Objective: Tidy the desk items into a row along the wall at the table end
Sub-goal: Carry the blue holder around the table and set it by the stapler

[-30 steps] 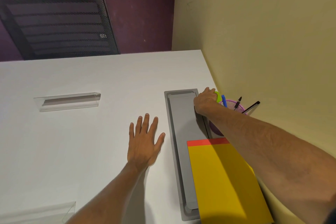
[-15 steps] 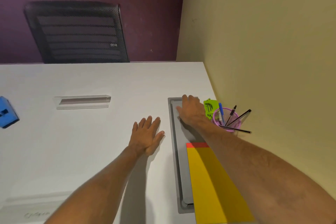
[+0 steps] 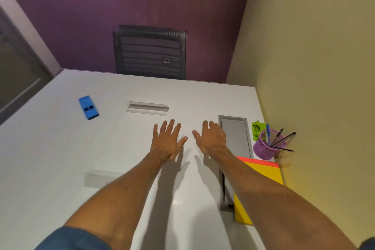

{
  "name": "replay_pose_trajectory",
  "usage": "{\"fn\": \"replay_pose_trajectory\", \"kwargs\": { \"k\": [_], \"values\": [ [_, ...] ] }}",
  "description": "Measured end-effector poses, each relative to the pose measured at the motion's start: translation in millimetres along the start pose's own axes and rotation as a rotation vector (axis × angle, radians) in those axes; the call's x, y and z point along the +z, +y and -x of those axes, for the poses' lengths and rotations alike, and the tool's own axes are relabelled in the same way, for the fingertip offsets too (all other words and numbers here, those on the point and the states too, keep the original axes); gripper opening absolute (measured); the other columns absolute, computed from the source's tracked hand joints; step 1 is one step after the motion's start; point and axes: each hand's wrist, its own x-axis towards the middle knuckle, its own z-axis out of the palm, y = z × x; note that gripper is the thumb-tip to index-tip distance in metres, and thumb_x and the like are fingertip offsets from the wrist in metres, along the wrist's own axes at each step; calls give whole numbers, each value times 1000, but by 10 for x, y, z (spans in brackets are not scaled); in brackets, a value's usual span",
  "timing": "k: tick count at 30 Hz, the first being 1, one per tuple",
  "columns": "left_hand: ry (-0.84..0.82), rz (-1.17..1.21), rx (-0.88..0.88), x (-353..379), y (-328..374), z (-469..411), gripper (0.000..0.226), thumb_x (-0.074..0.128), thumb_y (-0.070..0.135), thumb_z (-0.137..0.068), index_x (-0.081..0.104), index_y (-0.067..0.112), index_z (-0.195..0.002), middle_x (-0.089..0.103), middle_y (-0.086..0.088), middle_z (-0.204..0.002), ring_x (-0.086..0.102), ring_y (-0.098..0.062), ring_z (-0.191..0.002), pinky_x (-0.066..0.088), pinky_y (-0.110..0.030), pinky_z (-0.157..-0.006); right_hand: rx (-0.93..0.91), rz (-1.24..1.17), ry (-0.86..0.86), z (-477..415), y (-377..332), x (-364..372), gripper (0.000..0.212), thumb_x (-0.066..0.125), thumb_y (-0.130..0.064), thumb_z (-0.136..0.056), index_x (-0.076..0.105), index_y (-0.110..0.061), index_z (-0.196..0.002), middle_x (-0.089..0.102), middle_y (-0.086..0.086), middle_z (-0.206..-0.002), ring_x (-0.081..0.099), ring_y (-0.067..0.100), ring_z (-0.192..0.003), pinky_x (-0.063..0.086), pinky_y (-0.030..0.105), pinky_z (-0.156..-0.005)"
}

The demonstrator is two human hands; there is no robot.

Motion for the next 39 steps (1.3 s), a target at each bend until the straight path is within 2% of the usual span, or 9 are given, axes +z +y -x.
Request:
{"fn": "replay_pose_trajectory", "kwargs": {
  "k": [8,17,23,27,39],
  "values": [
    [48,4,-119,-383,-933,1039,66,14,59,-98,10,25,-155,2,-3,-164,1,-25,-151,-5,-51,-119,-89,-39,12,724,-1109,7,64,31,-51,-99,32,-6,-145,40,14,-146,36,30,-136,31,44,-112],
    [103,5,-230,-752,-2416,2641,68,15,61,-97,14,24,-155,4,-3,-164,2,-27,-151,-5,-53,-119,-209,-65,5,1909,-2843,199,65,33,-53,-98,31,-8,-146,37,14,-149,34,31,-137,29,44,-112],
    [98,20,-316,-944,-3351,3738,68,15,61,-97,15,23,-154,4,-3,-164,1,-27,-151,-6,-53,-119,-315,-52,32,2670,-3977,365,61,33,-53,-98,38,-8,-138,48,13,-137,43,31,-127,37,44,-106],
    [106,39,-390,-1005,-3861,4325,69,15,61,-97,13,24,-155,2,-3,-164,-1,-28,-151,-7,-53,-118,-385,-38,17,3021,-4675,445,64,31,-54,-98,33,-10,-144,42,14,-145,39,32,-134,34,45,-111],
    [141,82,-613,-955,-5163,5077,71,17,65,-95,16,25,-154,6,-3,-164,2,-27,-151,-11,-55,-117,-546,9,-55,3382,-6238,891,70,27,-60,-97,25,-13,-149,29,12,-156,31,34,-142,30,47,-115]
  ]
}}
